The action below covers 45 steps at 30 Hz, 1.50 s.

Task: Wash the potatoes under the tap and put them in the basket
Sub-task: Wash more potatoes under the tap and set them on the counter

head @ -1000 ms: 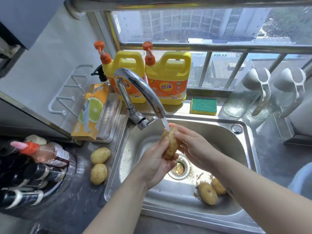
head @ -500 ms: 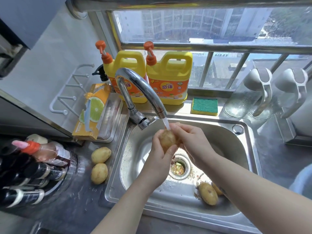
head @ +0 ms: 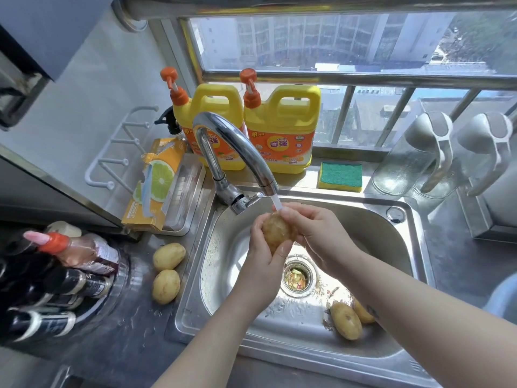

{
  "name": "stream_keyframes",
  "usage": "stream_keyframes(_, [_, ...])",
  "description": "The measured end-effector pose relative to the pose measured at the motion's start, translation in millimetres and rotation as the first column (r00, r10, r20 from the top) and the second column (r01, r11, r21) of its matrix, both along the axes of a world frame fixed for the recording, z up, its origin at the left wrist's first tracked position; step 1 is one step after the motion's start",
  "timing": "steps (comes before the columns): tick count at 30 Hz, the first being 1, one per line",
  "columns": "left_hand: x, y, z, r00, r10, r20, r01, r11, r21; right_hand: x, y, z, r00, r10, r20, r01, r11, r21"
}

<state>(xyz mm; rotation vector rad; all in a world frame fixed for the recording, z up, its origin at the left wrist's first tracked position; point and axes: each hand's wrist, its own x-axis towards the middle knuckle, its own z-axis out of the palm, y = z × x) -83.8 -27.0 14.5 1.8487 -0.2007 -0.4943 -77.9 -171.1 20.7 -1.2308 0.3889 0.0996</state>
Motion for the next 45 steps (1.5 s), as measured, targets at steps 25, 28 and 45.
stream_keyframes(25, [7,1,8,0.976,-0.081,0.200,0.025,0.963,0.268,8,-20,5,0.981,0.154,-0.115,-0.160,0.986,-0.046])
stream_keyframes(28, [7,3,6,0.984,-0.049,0.173,0.003,0.966,0.257,7,-23,2,0.970,0.222,-0.101,-0.226,0.974,-0.027])
stream_keyframes(45, [11,-3,10,0.992,0.036,0.121,-0.064,0.968,0.241,1,-17,-8,0.974,0.226,-0.032,-0.219,0.886,-0.410])
